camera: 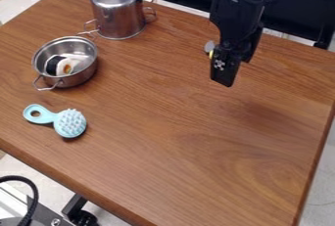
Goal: Move the yellow knife to the bottom middle of the table
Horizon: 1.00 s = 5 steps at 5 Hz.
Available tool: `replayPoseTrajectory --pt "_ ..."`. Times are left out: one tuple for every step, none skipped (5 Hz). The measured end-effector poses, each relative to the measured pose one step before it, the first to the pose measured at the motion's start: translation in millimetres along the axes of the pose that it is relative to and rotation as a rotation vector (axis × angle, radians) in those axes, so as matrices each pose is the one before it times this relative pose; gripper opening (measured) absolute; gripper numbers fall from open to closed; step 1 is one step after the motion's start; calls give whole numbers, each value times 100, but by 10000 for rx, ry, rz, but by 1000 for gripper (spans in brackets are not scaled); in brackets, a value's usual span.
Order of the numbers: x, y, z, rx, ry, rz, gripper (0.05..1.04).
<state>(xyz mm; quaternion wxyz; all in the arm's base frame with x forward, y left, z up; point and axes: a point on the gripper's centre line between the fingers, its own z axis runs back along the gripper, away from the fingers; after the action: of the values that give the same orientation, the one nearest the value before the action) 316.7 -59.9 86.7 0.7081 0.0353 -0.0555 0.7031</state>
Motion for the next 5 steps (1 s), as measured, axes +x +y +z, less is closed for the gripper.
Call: replayPoseTrajectory --pt "-59 356 -1038 296 -69 -79 997" --pt "541 248 -1419 -409 -340 -845 997" --pt "1027 -607 642 -607 155 -1146 997" --pt "895 -527 -74 -319 -362 -1776 997" --pt "1639 -1149 1762 -126 73 -2590 997"
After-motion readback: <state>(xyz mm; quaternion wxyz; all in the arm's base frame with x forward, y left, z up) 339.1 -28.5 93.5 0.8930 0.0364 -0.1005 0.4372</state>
